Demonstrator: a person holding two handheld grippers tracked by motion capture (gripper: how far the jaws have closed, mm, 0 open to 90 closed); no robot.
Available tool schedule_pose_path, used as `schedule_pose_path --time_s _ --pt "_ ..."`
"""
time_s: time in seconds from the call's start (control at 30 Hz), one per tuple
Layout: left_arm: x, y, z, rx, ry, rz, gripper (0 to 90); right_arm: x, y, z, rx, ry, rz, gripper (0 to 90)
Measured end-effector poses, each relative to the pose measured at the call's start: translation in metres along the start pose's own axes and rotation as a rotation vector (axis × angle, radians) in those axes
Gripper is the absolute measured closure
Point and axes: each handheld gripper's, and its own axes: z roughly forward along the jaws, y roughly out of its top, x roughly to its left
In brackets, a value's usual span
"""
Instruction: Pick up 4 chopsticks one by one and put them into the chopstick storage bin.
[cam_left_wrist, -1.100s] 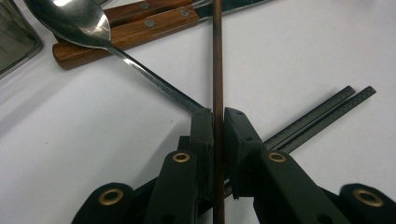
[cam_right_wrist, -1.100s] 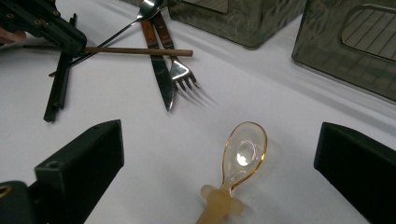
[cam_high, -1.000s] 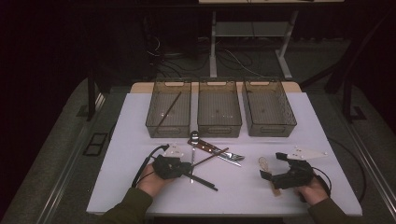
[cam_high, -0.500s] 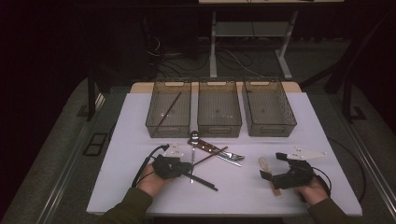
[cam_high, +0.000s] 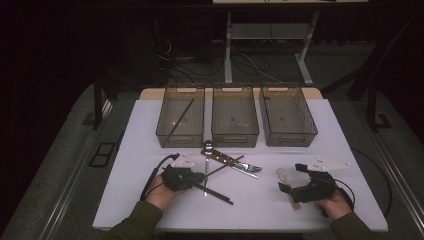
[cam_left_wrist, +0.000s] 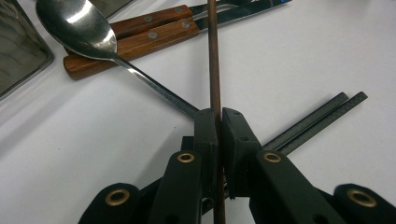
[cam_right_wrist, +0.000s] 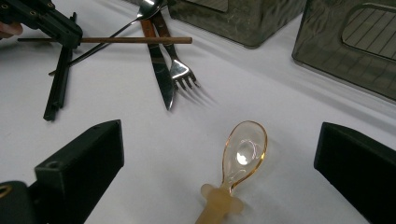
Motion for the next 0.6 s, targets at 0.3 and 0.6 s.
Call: schedule_pose_path --time_s 0.3,0.6 --pt "0.001 0.0 -0.01 -0.018 -0.004 -0.009 84.6 0.0 0.0 0.0 0.002 0.001 0.0 1.3" --pt "0.002 -0.001 -0.019 -0.031 -0.009 -0.014 84.6 0.0 0.0 0.0 0.002 0.003 0.002 1.3"
